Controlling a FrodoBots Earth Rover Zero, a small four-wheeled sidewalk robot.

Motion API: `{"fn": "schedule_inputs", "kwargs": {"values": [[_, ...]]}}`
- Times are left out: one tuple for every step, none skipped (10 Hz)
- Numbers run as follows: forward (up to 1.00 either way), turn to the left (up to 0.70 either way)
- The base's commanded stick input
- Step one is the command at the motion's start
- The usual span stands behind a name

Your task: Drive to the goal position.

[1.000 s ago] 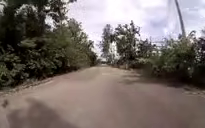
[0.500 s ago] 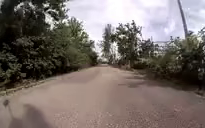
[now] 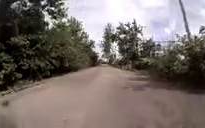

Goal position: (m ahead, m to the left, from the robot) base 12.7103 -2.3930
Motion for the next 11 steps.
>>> {"fn": "schedule_inputs", "kwargs": {"values": [[0.7, -0.03], [0.7, -0.1], [0.7, -0.25], [0.7, -0.35], [0.7, -0.35], [0.7, -0.35], [0.7, -0.35], [0.7, -0.35], [0.7, -0.31], [0.7, -0.25], [0.7, -0.19]]}}
